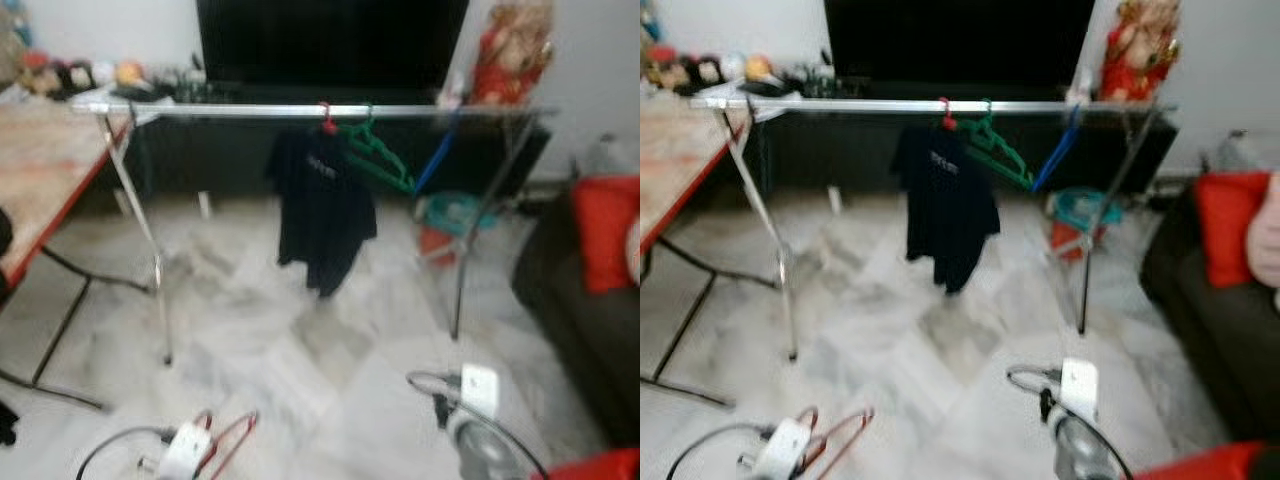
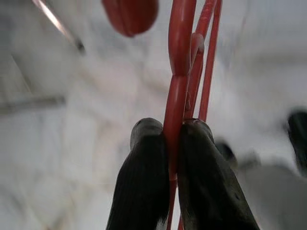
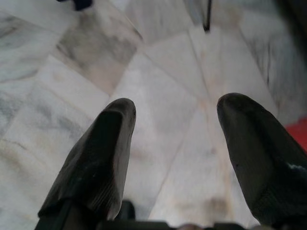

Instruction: Hang hanger

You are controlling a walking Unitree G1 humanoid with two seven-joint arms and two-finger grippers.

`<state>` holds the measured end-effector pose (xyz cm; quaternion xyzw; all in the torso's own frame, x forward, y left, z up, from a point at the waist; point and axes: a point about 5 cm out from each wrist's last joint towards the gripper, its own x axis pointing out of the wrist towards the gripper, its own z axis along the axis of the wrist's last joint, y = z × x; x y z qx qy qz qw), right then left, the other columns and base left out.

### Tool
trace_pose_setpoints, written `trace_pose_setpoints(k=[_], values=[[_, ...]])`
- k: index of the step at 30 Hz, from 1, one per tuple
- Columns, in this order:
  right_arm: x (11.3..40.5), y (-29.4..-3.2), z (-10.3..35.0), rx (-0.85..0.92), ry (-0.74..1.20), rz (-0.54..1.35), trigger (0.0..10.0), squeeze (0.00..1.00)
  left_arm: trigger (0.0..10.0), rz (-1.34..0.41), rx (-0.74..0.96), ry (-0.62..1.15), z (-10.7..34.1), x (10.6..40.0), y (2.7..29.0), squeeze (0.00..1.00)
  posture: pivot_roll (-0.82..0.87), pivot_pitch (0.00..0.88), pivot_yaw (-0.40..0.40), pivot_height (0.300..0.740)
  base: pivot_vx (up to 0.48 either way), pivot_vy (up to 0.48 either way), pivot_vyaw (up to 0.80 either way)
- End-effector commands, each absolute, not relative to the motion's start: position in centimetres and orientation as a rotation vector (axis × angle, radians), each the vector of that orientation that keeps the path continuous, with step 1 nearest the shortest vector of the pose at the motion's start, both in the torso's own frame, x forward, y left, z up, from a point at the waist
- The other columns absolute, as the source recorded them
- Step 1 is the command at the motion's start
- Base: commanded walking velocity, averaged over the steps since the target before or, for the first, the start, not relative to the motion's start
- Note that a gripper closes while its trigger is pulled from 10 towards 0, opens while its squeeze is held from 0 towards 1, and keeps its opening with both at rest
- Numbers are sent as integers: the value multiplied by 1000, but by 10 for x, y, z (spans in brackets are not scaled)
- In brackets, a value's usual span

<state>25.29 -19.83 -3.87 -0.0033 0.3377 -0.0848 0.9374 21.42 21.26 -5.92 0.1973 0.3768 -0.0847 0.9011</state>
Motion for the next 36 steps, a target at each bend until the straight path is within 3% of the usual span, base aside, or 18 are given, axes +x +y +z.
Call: trace_pose_setpoints(k=[1, 5, 6, 12, 13, 15, 19, 26, 28, 29, 35, 36], values=[[268, -197, -26, -62, 628, -127, 10000, 0, 10000, -213, 439, 652, -39, 240, 211, 0, 105, 0, -16, 740, 0, 0, 0], [287, -196, -8, -137, 552, -46, 10000, 0, 10000, -295, 471, 467, -5, 276, 201, 0, 101, 0, -10, 740, 0, 0, 0], [300, -194, 5, -213, 511, 47, 10000, 0, 10000, -345, 478, 372, 16, 294, 195, 0, 100, 0, -4, 740, 0, 0, 0], [326, -183, 42, -315, 376, 301, 10000, 0, 10000, -558, 478, 254, 53, 314, 177, 0, 85, 0, 6, 740, 0, 0, 0], [333, -176, 58, -349, 328, 438, 10000, 0, 10000, -687, 487, 237, 65, 315, 169, 0, 81, 0, 9, 740, 0, 0, 0], [333, -175, 59, -348, 326, 453, 10000, 0, 10000, -698, 487, 238, 66, 315, 169, 0, 81, 0, 9, 740, 0, 0, 0], [330, -160, 95, -446, 241, 825, 10000, 0, 10000, -978, 529, 283, 84, 310, 153, 0, 77, 0, 13, 740, 0, 0, 0], [318, -155, 107, -449, 245, 1055, 10000, 0, 10000, -1126, 537, 313, 95, 303, 140, 0, 83, 0, 9, 740, 0, 0, 0], [314, -152, 110, -439, 253, 1114, 10000, 55, 10000, -1163, 542, 326, 97, 300, 138, 0, 83, 0, 9, 740, 0, 0, 0], [309, -151, 111, -435, 271, 1162, 10000, 1000, 10000, -1184, 544, 336, 98, 298, 136, 0, 84, 0, 8, 740, 0, 0, 0], [301, -147, 113, -424, 312, 1271, 10000, 1000, 10000, -1210, 581, 352, 100, 299, 137, 0, 87, 0, 7, 740, 0, 0, 0], [301, -147, 110, -429, 321, 1280, 10000, 875, 10000, -1220, 591, 354, 100, 299, 137, 0, 87, 0, 6, 740, 0, 0, 0]])
